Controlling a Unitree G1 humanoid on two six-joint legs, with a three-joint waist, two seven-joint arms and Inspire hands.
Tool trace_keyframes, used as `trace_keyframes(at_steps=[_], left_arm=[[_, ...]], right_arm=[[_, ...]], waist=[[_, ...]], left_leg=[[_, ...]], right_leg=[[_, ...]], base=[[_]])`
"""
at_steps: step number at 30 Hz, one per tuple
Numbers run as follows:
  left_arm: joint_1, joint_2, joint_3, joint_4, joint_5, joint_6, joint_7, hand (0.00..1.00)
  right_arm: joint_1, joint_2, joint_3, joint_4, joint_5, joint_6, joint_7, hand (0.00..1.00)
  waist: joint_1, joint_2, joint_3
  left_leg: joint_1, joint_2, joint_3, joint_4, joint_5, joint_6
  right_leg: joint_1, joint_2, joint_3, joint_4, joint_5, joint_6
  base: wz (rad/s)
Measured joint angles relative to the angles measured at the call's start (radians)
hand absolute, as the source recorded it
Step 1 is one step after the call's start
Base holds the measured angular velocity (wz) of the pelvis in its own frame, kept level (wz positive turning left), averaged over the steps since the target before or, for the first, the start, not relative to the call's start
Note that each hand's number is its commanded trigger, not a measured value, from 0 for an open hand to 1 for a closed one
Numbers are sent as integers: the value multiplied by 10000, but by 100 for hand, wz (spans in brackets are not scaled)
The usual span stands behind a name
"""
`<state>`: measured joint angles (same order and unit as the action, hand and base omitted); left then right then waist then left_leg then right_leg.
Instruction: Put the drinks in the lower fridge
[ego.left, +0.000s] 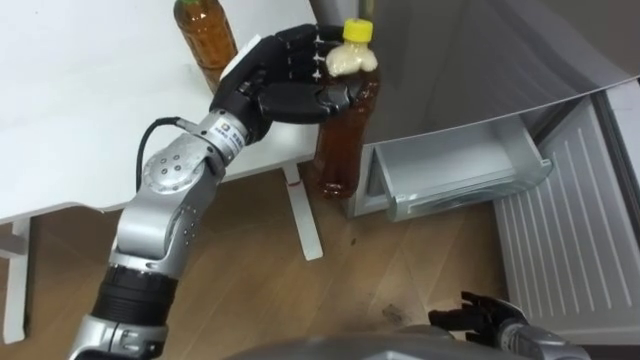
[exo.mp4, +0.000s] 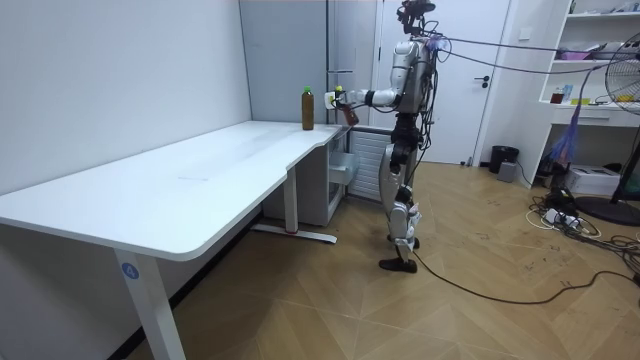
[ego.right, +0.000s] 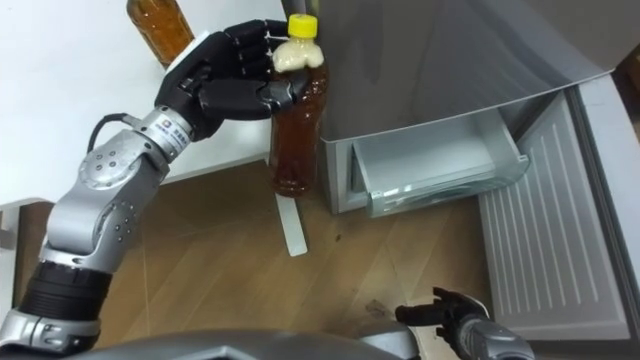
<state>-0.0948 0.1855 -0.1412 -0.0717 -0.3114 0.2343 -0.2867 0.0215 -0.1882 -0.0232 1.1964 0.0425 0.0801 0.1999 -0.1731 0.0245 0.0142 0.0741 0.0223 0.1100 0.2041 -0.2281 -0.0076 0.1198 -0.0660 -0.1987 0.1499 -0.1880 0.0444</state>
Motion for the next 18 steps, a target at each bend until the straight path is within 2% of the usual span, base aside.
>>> trace_keyframes(at_steps=[13, 18], left_arm=[[0, 23, 0, -1, -8, -1, 66, 100], [0, -46, 3, -62, 2, -2, 294, 100]], right_arm=[[-41, 121, 15, 37, 103, -57, -146, 0], [-57, 174, 187, -16, 97, -33, -147, 0]], waist=[[-115, -106, -41], [-15, -208, -111]], left_leg=[[44, 4, 22, 2, 0, 0], [40, 16, 53, 9, 0, 0]], right_leg=[[16, 2, 20, 8, 3, -5], [3, 2, 12, 26, 8, -10]], base=[[0], [0]])
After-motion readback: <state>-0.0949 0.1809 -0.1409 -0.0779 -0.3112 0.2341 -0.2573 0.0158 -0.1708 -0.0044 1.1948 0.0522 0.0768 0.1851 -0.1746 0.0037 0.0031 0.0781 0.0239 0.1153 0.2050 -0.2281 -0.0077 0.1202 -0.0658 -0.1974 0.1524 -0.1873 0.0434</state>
